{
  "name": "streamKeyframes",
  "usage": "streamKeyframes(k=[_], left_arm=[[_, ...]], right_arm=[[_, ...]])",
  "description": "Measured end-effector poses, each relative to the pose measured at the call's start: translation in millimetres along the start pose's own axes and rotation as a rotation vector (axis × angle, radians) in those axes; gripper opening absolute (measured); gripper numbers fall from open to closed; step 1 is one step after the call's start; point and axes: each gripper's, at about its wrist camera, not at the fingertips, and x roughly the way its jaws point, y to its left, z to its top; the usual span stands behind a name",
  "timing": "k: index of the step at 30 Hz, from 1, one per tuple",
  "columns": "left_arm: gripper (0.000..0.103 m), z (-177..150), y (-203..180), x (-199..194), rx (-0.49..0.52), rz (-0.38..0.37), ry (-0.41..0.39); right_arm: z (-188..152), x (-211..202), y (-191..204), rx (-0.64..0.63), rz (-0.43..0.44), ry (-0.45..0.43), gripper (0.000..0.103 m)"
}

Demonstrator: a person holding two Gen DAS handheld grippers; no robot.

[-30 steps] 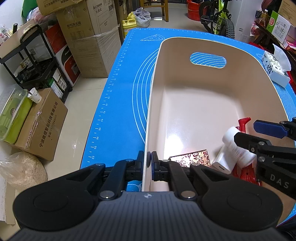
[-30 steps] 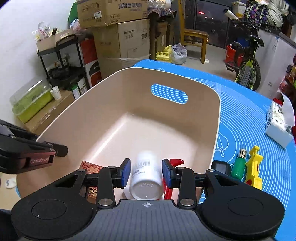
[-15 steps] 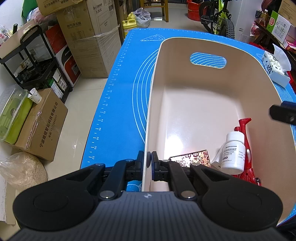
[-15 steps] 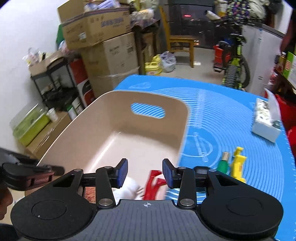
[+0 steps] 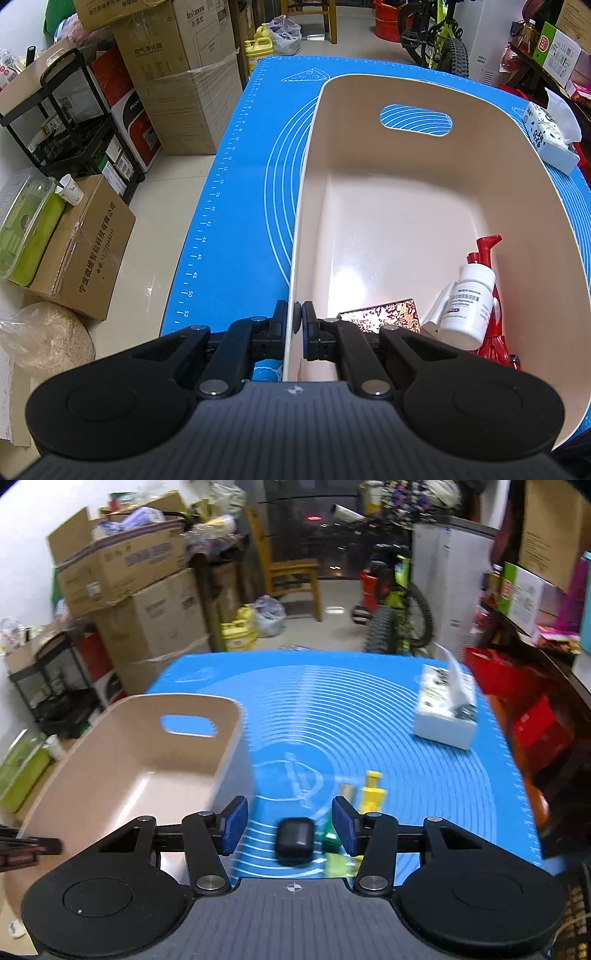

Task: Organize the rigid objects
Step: 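Grasp the light green round tin with the right tool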

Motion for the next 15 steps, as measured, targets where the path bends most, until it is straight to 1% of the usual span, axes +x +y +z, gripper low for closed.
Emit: streamKeyframes(k=[3, 7, 10, 15], left_arm=[[0.009, 0.0, -0.1, 0.0, -0.001, -0.001, 0.0], [0.009, -0.3, 0.1, 0.2, 0.0, 0.001, 0.0], [0.009, -0.4, -0.7, -0.1, 0.0, 0.002, 0.0], [0.009, -0.7, -0.8, 0.1, 0.003, 0.004, 0.0]], right_arm=[[-5.1, 9.3, -14.3, 0.017, -0.051, 0.036, 0.06], [-14.8, 23.6, -32.0, 0.061, -0.091, 0.122, 0.06], [-21.9, 35.8, -41.6, 0.065, -0.129, 0.172, 0.06], [-36.1, 53.2, -51.0, 0.096, -0.135, 0.273, 0.061]])
